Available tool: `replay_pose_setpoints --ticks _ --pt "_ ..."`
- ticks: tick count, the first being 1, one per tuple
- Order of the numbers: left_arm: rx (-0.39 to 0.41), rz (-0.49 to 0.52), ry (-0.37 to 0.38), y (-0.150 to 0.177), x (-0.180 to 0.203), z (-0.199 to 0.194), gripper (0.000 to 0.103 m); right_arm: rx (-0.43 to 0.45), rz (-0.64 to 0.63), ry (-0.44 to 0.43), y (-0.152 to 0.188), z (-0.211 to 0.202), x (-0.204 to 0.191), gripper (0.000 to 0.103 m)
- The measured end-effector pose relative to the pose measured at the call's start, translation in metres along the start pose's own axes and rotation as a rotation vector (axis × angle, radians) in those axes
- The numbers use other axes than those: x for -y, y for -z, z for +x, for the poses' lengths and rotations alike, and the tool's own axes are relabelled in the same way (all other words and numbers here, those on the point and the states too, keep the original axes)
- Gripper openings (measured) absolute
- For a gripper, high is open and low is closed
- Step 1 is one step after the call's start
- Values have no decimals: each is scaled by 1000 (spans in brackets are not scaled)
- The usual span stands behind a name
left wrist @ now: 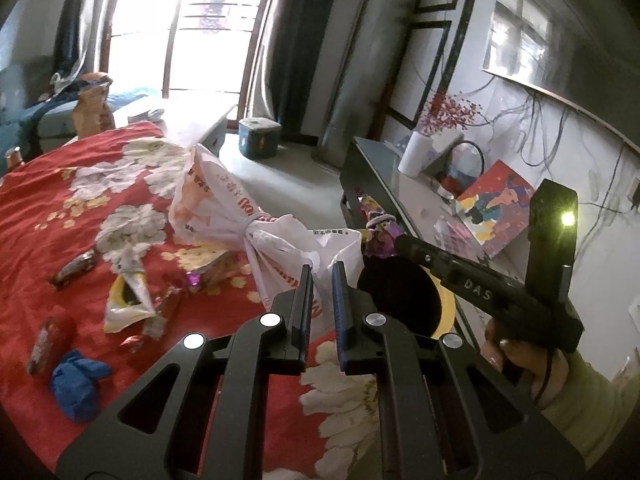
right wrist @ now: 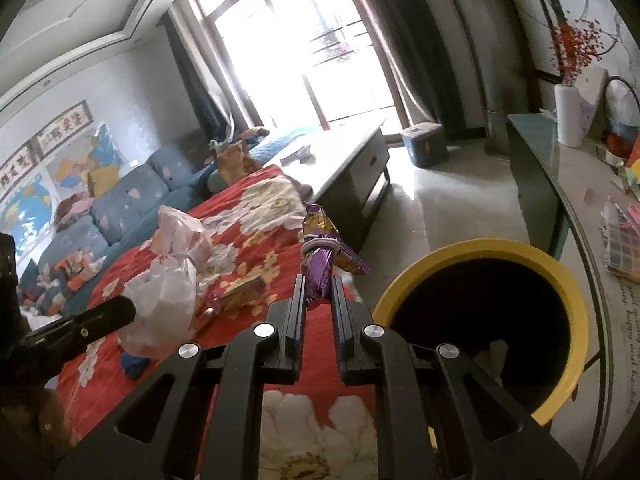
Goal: Collect trash
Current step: 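Carry the white bag and purple wrapper with both tools over the yellow-rimmed bin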
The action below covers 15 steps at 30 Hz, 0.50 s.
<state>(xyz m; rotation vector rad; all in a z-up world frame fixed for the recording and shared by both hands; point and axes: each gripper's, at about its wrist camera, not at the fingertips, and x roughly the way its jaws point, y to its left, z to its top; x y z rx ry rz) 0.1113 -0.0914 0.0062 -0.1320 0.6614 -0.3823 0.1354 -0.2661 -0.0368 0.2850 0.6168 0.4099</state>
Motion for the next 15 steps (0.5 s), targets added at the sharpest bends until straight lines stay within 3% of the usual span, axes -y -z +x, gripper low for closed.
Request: replay_pose_setpoints --ticks 15 --pt "-52 85 75 0 45 39 6 42 84 81 0 -11 49 12"
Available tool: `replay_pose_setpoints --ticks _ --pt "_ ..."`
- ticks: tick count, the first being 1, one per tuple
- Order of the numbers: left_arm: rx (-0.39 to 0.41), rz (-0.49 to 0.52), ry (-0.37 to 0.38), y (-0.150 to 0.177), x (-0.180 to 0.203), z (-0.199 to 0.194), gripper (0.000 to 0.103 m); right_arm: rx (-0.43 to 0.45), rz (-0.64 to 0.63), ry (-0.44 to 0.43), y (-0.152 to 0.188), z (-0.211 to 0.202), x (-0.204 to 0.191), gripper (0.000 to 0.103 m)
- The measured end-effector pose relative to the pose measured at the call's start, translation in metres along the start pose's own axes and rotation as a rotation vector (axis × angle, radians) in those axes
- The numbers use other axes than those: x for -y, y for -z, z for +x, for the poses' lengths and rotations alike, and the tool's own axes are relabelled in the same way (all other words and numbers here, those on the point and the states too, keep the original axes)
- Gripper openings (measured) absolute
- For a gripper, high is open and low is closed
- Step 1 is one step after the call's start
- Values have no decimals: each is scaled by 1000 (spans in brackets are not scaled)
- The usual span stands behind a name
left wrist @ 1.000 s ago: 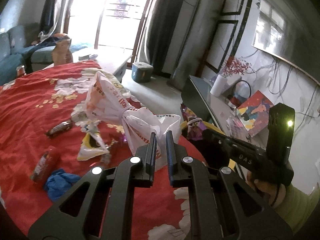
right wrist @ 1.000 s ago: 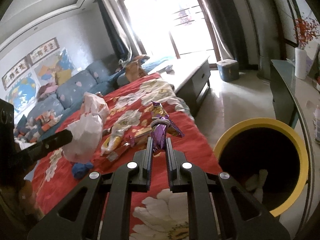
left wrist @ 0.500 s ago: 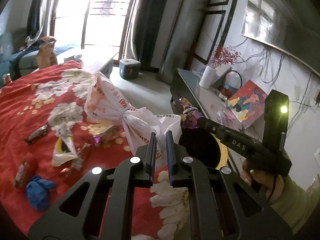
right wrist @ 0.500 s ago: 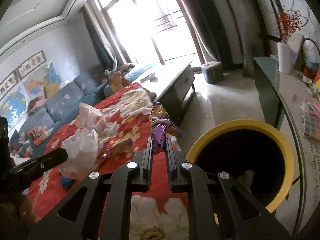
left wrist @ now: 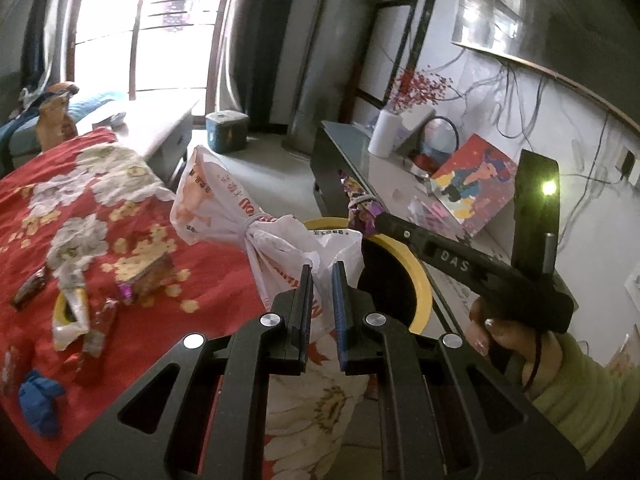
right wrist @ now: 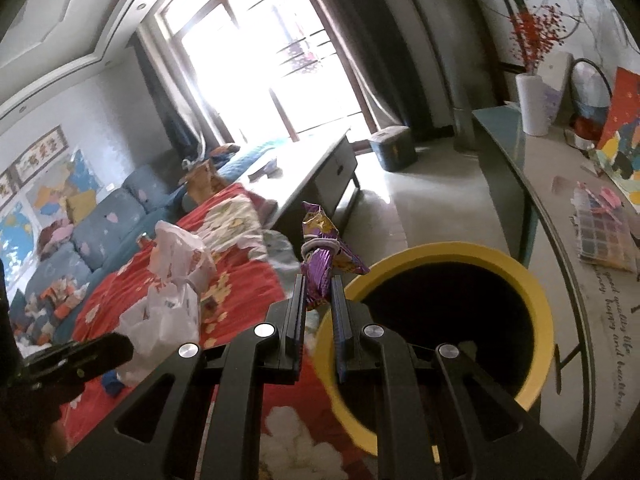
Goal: Collect trash
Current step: 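Carry the white bag and purple wrapper with both tools over the yellow-rimmed bin, then open the left tool to drop the white bag while the right tool drops the purple wrapper into the bin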
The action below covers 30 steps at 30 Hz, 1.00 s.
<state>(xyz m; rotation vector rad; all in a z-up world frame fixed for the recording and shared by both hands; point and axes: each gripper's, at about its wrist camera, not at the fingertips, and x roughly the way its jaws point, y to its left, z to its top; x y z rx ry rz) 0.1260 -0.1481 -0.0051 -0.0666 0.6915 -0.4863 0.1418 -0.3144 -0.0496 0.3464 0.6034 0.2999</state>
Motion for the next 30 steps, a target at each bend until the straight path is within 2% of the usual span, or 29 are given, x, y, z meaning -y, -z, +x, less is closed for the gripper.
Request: replay_pose_setpoints --ticks 13,20,30 --pt "-69 27 77 5 20 47 6 12 73 74 4 -2 44 12" --pt "-107 53 109 11 32 72 6 -10 108 118 7 6 69 12" --pt "-166 87 131 19 44 102 6 -42 144 134 12 15 91 12"
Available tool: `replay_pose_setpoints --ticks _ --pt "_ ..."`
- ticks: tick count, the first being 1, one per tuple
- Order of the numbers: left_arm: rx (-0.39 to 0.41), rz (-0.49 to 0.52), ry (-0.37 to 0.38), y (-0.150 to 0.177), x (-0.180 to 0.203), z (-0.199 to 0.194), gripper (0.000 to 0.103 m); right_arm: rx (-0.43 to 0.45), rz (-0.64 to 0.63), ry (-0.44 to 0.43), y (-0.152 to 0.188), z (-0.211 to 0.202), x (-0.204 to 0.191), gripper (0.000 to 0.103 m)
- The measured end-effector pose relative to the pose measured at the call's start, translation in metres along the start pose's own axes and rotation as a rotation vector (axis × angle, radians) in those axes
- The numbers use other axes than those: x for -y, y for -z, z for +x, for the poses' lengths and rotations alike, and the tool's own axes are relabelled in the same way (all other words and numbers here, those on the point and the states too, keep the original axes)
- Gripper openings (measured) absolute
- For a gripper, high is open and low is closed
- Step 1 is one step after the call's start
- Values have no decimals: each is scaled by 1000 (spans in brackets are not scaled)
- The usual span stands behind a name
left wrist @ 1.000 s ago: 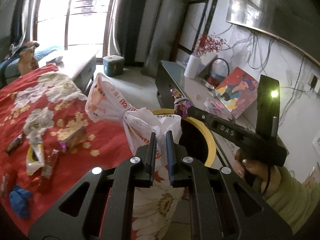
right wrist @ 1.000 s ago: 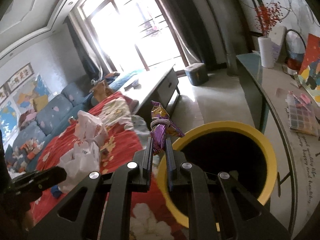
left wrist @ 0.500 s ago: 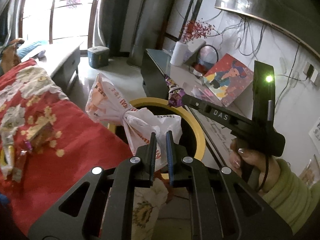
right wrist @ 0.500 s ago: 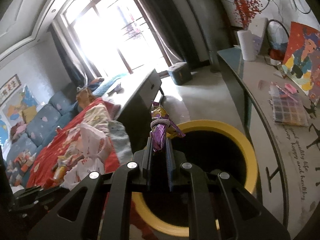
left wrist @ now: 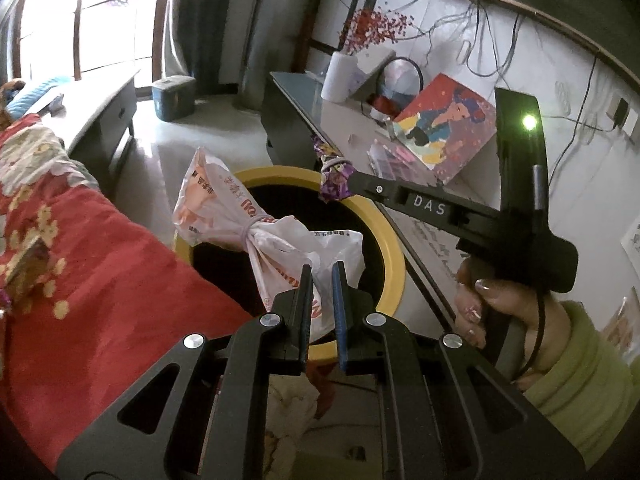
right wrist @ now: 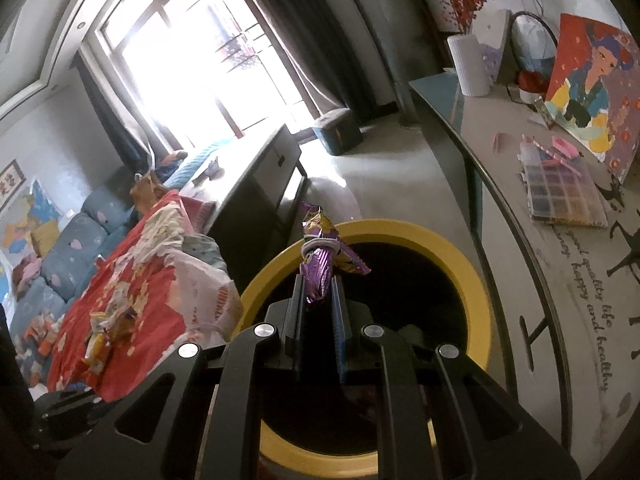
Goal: Collect trash
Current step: 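Open the left tool to drop the white bag while the right tool drops the purple wrapper into the bin, then move both tools back over the bedspread toward the remaining trash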
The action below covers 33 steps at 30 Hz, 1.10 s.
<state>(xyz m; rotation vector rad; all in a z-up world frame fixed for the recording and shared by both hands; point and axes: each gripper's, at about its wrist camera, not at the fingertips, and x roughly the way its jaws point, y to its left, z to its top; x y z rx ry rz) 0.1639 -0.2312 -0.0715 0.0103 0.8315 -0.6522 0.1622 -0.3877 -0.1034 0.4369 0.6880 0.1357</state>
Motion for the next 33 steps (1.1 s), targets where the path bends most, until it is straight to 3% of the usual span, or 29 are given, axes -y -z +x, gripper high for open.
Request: replay_pose_setpoints --ticks 16,17,20,29,31,33 --pt "-61 10 12 0 -2 38 9 -43 35 0 3 12 16 16" --pt "-54 2 12 -1 -3 38 13 -47 41 0 3 13 17 22" --pt "-25 -22 24 -2 -8 32 38 -39 45 23 4 13 19 38" --pt "44 -77 -24 -4 -14 9 74 -11 16 50 3 7 13 47" --pt "57 -82 -38 -4 -14 3 87 -9 14 47 3 5 11 49" --pt "70 -91 -39 -4 -16 -3 90 1 2 50 3 2 7 52"
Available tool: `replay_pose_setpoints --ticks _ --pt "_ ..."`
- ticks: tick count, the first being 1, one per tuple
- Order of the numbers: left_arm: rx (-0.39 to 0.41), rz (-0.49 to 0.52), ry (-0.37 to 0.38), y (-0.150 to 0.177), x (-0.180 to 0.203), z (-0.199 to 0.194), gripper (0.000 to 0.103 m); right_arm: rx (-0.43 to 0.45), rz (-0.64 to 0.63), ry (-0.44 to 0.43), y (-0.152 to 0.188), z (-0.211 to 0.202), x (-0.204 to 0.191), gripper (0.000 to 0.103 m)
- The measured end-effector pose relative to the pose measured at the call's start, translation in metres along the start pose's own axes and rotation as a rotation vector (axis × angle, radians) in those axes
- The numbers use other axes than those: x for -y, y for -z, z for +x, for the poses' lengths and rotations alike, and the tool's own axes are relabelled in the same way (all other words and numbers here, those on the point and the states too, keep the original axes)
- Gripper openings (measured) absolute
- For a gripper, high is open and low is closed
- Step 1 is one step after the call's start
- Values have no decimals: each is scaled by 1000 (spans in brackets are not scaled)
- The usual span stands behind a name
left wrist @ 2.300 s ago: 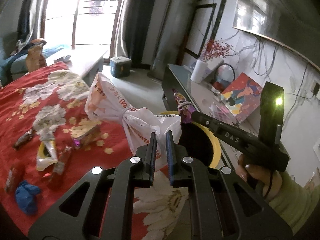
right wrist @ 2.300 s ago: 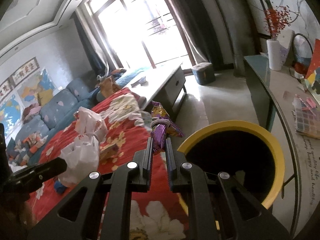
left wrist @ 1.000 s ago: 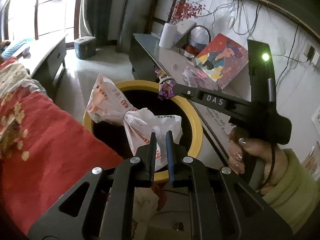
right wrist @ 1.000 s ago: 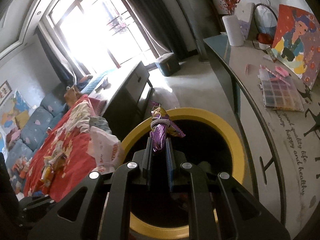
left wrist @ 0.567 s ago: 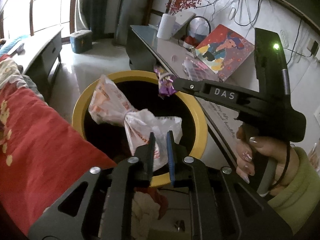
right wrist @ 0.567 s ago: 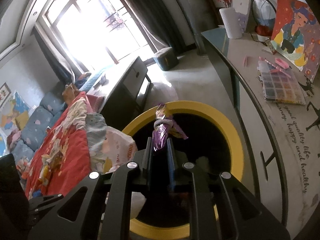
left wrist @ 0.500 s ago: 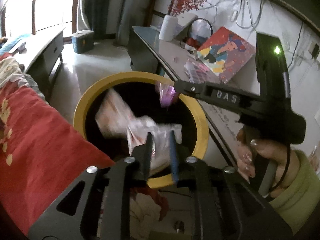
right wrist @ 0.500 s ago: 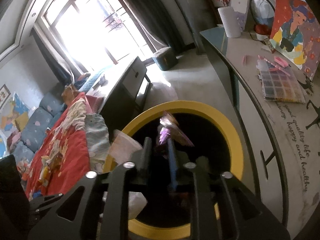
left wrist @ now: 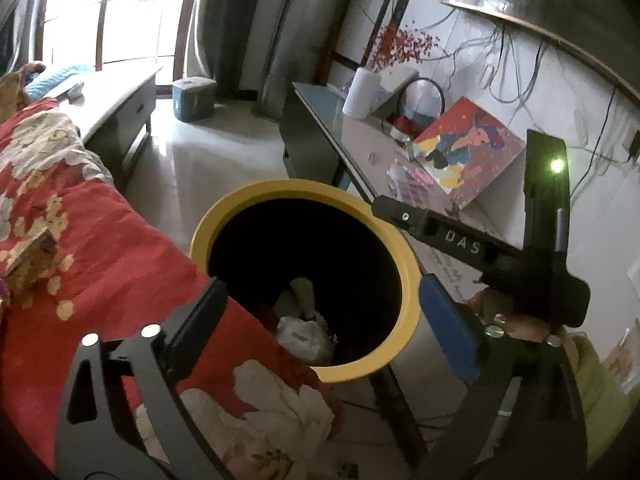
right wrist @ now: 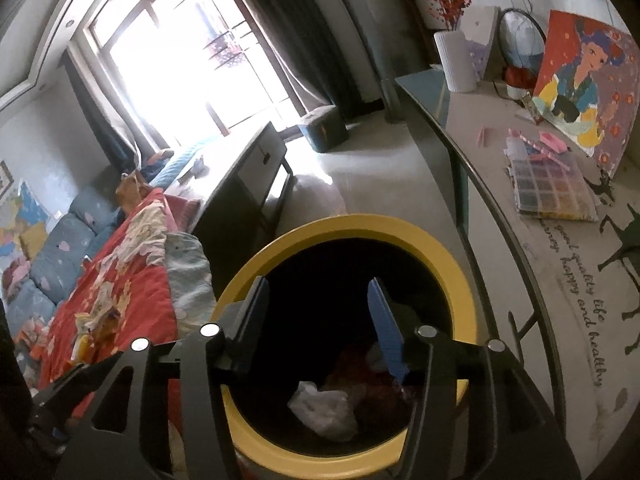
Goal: Collect trash
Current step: 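Move both tools back over the bedspread toward the remaining trash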
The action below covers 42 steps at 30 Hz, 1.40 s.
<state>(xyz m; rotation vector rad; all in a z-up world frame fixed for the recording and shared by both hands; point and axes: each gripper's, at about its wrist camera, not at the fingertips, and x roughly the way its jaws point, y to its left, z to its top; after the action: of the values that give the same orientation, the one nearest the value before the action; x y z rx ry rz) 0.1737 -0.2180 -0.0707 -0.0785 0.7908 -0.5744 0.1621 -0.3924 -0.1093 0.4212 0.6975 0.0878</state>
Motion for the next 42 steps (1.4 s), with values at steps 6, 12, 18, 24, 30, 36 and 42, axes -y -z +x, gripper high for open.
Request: replay_pose_setpoints --ticks 6,12,18,24,30,36,42 --pt "28 -28 -31 0 -6 -18 92 24 -24 -11 -1 -9 -15 62" --pt "59 -37 -68 2 -14 -37 92 34 -52 -29 1 -15 -30 66" --pt "102 -63 -101 2 -25 -57 92 42 -79 -43 3 -23 -45 66" --pt "149 -76 -141 2 -32 -77 92 55 -116 -71 6 -32 -66 66" --pt "195 -72 -187 4 -39 -97 92 64 -164 -107 10 -38 -92 67" --pt "238 -93 -230 5 -53 -116 92 63 -205 -133 13 -42 -113 67" --pt "277 -130 -269 8 -72 -135 92 67 -242 -151 17 -46 -132 70"
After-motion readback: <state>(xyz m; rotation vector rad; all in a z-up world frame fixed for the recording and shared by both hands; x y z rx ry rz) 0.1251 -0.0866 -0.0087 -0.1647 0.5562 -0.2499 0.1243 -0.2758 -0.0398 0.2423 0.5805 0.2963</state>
